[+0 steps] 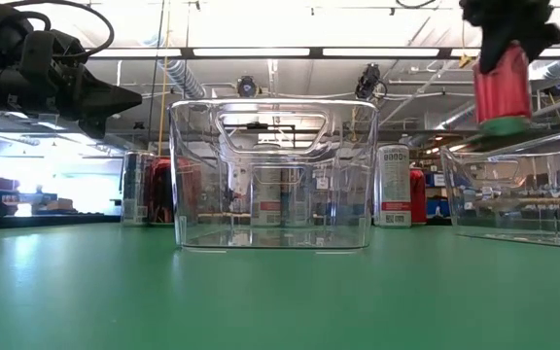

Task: Sort soda cans
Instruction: Put the bottom right red-black soda can into the middle right transparent bin

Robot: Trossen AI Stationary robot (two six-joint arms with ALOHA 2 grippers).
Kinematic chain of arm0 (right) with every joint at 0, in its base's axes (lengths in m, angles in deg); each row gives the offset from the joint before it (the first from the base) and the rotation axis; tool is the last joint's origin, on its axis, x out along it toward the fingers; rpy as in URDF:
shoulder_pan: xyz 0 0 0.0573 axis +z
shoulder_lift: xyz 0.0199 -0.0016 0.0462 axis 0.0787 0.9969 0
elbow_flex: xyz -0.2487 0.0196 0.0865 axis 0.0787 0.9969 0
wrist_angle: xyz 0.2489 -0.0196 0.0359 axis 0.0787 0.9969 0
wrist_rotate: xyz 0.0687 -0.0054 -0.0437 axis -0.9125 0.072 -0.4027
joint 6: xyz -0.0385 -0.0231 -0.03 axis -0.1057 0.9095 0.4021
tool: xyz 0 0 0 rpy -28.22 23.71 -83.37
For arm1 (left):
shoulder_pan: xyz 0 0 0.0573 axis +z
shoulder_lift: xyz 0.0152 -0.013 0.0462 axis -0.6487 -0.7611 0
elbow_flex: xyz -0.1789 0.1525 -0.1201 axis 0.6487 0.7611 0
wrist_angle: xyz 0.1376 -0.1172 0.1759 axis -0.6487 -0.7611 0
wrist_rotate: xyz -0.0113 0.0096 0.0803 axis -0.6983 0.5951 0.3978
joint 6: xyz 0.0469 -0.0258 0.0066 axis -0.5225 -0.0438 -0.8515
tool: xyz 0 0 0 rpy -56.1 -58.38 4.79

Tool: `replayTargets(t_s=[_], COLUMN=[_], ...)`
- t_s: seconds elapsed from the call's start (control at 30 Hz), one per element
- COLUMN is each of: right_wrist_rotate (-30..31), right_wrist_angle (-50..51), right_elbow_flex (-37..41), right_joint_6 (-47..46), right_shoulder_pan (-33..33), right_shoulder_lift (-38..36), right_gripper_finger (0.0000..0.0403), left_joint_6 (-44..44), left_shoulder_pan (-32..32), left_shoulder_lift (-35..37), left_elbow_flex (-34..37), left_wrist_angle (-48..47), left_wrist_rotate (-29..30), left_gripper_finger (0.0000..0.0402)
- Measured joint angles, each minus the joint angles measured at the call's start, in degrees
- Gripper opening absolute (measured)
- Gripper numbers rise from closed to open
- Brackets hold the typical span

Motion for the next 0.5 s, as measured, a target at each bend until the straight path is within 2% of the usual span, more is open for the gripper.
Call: replayTargets(t_s=[0.2,0.5], right_wrist_rotate=[1.18,5.79], right_wrist_angle=[0.4,0.76], right_elbow_flex=[0.0,0.74], right_joint_6=[-13.0,-27.38], right_shoulder_pan=[14.35,31.69], right_shoulder_lift=[1.06,9.9], right_gripper_finger=[0.029,0.029], left_joint_6=[-0.01,-0.01], left_shoulder_pan=[0.0,0.0], left_shoulder_lift=[0.0,-0.01], left_elbow_flex=[0.02,0.01], left_wrist_angle=[0.0,0.0], left_wrist_rotate=[0.0,-0.01], left_gripper_finger=[0.0012,0.0012])
